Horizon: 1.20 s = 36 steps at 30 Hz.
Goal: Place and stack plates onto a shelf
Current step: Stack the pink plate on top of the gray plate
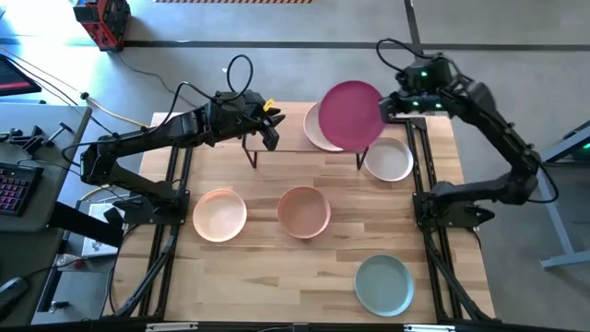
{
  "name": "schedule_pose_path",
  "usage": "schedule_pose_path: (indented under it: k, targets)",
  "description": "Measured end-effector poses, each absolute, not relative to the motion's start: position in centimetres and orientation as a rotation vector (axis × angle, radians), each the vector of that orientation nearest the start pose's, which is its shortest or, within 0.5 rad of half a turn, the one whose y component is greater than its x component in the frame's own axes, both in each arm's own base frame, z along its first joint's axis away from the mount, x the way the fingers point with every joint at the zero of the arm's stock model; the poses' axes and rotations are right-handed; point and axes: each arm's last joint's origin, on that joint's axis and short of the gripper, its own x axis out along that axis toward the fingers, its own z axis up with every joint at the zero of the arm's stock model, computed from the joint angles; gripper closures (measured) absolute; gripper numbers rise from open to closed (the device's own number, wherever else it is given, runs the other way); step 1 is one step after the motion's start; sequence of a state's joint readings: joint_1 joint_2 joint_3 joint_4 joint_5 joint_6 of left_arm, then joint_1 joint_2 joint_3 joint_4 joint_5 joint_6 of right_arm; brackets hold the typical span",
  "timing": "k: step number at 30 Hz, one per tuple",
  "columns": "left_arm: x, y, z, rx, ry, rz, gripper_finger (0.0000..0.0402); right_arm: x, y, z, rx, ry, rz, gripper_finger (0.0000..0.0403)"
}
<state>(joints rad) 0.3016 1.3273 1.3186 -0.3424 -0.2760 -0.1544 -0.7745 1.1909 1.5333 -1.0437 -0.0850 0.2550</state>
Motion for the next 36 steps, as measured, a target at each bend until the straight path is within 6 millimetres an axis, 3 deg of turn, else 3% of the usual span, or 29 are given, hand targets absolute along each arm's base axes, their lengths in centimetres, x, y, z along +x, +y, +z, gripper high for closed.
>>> schedule_pose_path:
  k: [17, 36]
  targets:
    - [27.6, 9.4, 38.5, -0.152, 0.313, 0.597, 0.0307, 19.4, -20.9, 36.6, 0.677, 0.698, -0.737, 0.0403]
    - [27.6, 9.4, 38.4, -0.152, 0.315, 0.598, 0.0307, 20.3, -22.4, 34.9, 0.700, 0.748, -0.744, 0.0402]
